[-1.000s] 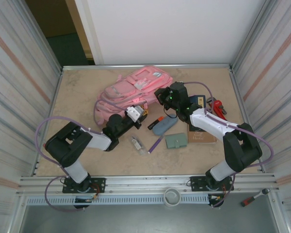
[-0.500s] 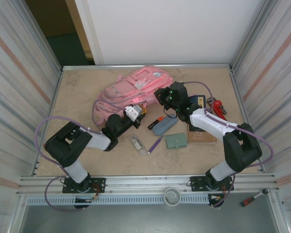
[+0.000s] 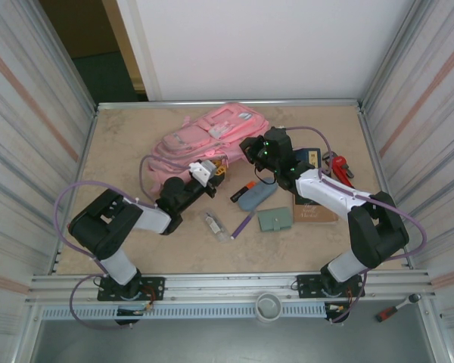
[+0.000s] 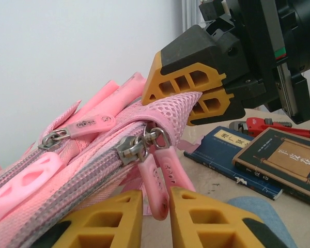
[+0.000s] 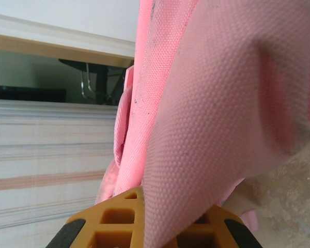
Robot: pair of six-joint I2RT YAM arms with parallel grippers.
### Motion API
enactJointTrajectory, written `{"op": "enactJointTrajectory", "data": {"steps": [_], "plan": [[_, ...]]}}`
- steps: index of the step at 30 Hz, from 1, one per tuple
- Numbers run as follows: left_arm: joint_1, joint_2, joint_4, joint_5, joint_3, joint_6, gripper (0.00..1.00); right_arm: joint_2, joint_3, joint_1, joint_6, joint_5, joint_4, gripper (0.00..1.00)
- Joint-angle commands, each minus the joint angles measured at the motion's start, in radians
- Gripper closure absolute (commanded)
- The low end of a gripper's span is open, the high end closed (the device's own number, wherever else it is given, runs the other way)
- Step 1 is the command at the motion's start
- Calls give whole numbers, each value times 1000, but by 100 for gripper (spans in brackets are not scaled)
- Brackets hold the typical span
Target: Pack the student bag
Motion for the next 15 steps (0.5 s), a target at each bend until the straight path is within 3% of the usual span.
{"op": "enactJointTrajectory", "data": {"steps": [1, 15], "plan": [[26, 1, 66, -34, 18, -19, 81, -43, 15, 10, -30, -34, 45, 96], [15, 43, 11, -69, 84, -16, 76, -43, 22, 36, -17, -31, 51, 96]]}}
